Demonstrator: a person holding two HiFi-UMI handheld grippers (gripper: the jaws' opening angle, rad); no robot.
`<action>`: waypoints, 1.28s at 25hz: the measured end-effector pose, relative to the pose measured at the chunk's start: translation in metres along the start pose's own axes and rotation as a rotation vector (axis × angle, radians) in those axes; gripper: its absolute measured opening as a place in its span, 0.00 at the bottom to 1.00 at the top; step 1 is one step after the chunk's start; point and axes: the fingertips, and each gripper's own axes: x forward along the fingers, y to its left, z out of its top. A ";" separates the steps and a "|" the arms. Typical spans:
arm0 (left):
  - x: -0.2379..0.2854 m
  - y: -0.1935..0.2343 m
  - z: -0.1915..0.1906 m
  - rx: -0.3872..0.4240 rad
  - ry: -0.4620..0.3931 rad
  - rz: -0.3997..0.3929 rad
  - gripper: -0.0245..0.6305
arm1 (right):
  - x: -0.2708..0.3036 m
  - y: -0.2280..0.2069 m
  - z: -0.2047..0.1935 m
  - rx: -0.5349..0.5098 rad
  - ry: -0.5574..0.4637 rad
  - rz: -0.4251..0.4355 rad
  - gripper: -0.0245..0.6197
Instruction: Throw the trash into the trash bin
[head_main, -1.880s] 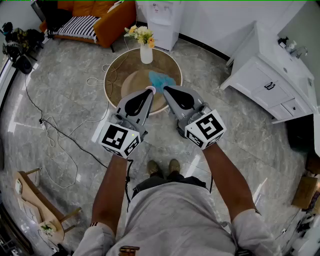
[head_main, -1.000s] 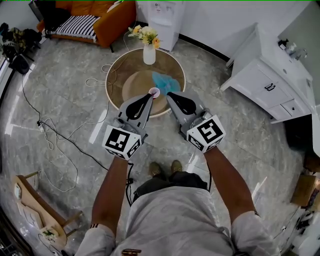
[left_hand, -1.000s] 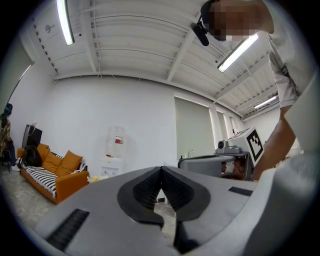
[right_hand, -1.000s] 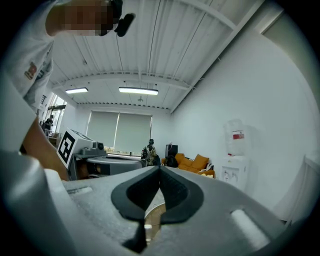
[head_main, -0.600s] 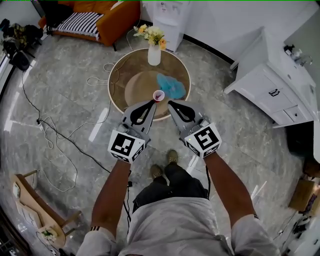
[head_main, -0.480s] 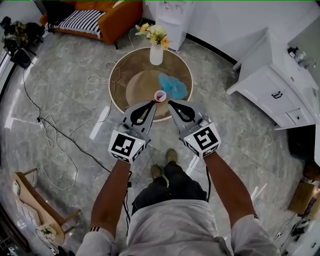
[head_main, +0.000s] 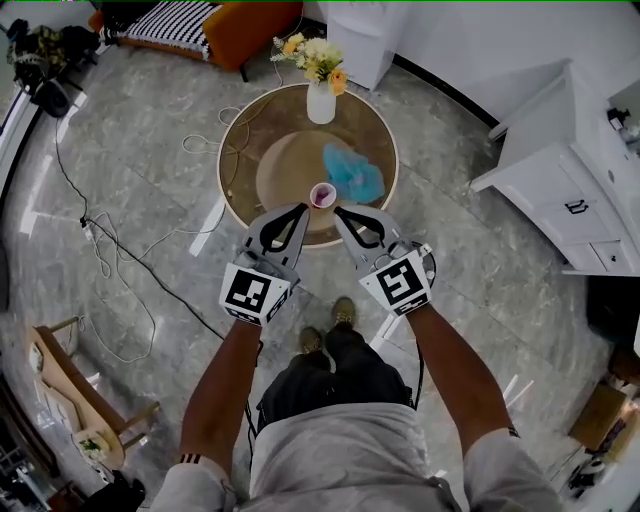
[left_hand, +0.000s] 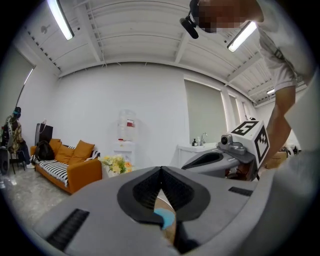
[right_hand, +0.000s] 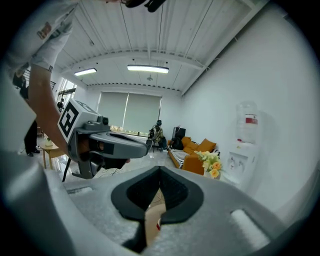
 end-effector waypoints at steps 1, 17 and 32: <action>0.005 0.002 -0.006 -0.004 0.007 0.007 0.04 | 0.003 -0.004 -0.006 -0.003 0.007 0.008 0.04; 0.038 0.051 -0.130 -0.027 0.198 -0.052 0.04 | 0.091 -0.007 -0.129 -0.025 0.211 0.044 0.04; 0.066 0.069 -0.213 -0.014 0.322 -0.161 0.04 | 0.138 0.005 -0.240 -0.062 0.466 0.106 0.18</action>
